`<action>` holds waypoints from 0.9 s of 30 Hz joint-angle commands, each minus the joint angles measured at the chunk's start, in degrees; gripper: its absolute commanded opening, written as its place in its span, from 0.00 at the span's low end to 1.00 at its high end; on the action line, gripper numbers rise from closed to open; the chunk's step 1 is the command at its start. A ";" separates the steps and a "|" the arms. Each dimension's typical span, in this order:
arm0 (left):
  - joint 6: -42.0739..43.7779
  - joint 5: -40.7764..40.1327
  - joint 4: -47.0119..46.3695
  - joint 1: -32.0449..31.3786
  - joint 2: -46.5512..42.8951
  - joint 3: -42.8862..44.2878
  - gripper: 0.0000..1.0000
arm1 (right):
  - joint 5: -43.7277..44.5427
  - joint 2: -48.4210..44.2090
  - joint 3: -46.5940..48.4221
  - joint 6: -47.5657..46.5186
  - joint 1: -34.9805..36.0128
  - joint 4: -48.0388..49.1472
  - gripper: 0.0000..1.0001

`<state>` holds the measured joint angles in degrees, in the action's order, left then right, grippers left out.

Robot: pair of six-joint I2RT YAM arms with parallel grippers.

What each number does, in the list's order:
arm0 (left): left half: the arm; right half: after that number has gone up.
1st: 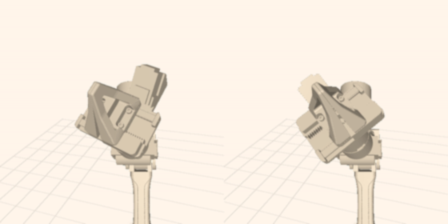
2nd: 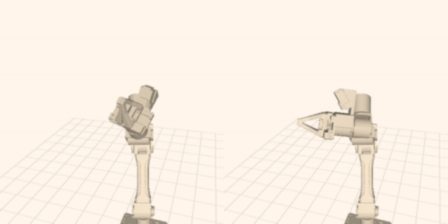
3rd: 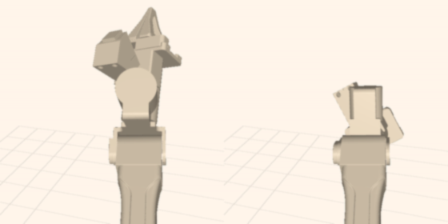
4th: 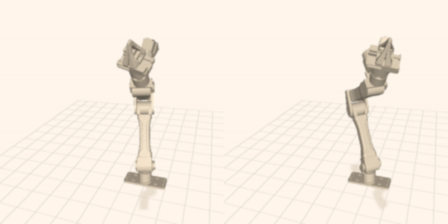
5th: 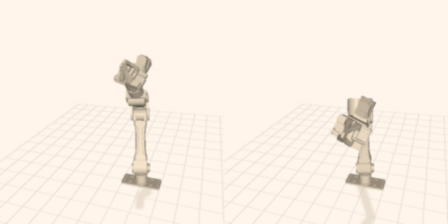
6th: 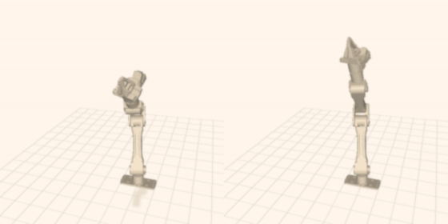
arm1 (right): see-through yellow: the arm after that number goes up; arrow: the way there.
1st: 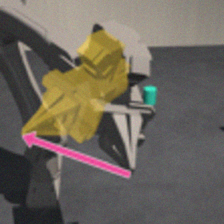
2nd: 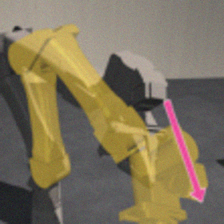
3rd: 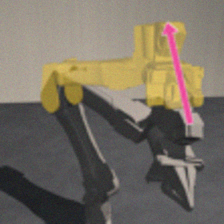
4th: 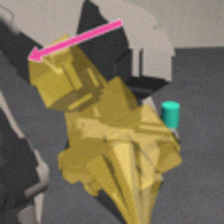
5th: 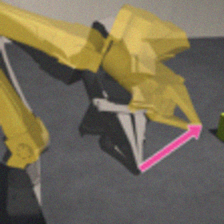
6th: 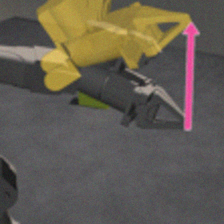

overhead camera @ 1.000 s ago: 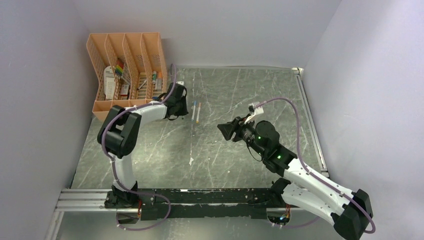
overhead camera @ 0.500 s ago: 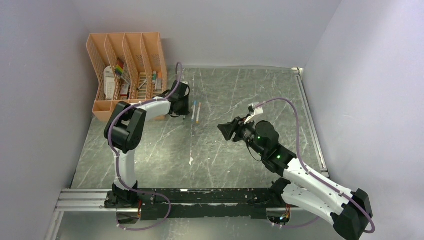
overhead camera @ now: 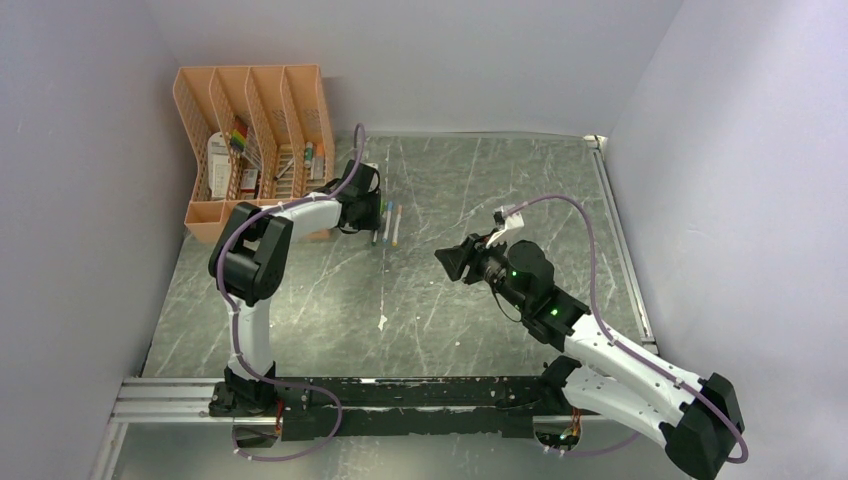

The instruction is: Insert the pens into the pen caps

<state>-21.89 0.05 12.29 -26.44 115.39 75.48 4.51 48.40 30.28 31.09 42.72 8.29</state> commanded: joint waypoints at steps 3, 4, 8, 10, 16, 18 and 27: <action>0.01 4.20 1.28 -0.18 -5.66 -1.21 0.36 | 0.35 -0.48 -0.89 0.16 -0.41 0.38 0.48; -0.01 4.98 0.43 -0.19 -7.25 -2.02 0.37 | 0.26 -0.46 -1.01 0.18 -0.37 0.47 0.48; 3.25 6.32 -7.60 -1.08 -17.44 -8.97 0.56 | 0.18 0.51 -1.49 0.13 -0.39 0.78 0.48; 4.96 6.63 -13.46 -1.85 -24.86 -13.92 0.67 | 0.33 1.20 -1.57 -0.15 -0.45 0.74 0.48; 5.44 11.29 -26.88 -2.48 -43.82 -27.72 0.70 | 3.08 2.99 -1.02 -2.84 -0.48 -0.83 0.35; 4.04 12.03 -26.83 -2.48 -48.46 -30.41 0.68 | 3.79 3.20 -0.56 -3.70 -0.46 -1.57 0.03; 2.30 7.74 -21.20 -2.48 -60.21 -33.01 0.79 | 8.65 1.26 -1.75 -3.77 -0.46 -2.12 0.57</action>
<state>-19.03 9.45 -10.37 -28.77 57.76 42.30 9.61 51.09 29.34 28.14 42.41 6.70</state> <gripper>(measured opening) 0.781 0.492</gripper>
